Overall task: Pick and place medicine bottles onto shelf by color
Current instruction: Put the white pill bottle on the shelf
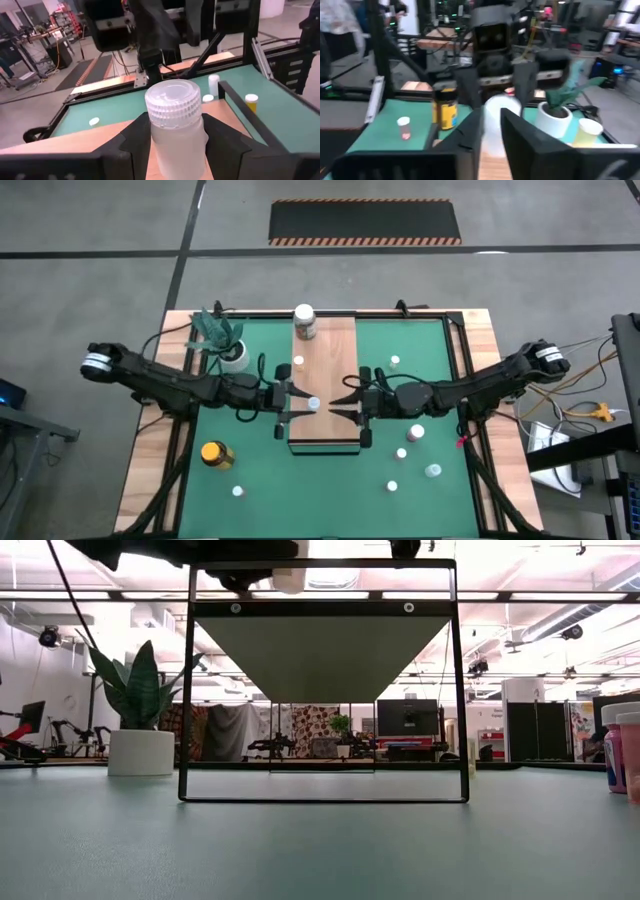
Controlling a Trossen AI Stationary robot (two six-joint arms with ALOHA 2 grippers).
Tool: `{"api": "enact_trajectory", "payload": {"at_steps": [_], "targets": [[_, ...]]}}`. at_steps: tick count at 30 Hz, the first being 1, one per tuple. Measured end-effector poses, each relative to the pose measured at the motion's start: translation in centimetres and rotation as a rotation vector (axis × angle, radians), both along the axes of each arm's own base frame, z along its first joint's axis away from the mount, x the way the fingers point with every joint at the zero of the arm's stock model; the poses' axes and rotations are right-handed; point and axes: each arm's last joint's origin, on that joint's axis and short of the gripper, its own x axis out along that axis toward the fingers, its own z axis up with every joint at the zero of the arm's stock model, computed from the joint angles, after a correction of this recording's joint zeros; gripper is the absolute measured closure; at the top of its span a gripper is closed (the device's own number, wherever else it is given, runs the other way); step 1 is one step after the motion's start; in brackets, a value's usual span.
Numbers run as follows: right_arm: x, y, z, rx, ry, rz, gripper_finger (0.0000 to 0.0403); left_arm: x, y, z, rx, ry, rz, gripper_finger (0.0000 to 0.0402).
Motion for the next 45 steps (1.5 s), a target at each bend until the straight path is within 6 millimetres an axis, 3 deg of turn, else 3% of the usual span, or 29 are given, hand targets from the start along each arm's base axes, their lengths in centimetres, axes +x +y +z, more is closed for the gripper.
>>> {"api": "enact_trajectory", "payload": {"at_steps": [8,14,30,45], "targets": [[1.0,0.0,-1.1,-0.008,-0.005,-0.071,0.0215,1.2,-0.2,-0.7,0.021,-0.043,0.002,0.0266],[1.4,-0.1,-1.7,-0.022,0.001,-0.153,0.0178,1.3,-0.1,-0.8,0.021,-0.049,0.012,0.0266],[2.2,-0.3,-2.2,-0.039,-0.051,-0.158,0.0206,1.5,-0.1,-0.5,0.022,-0.089,0.046,0.0265],[2.4,-0.5,-2.4,-0.021,-0.051,-0.12,0.0292,1.5,-0.1,-0.5,0.019,-0.085,0.046,0.0245]]}}
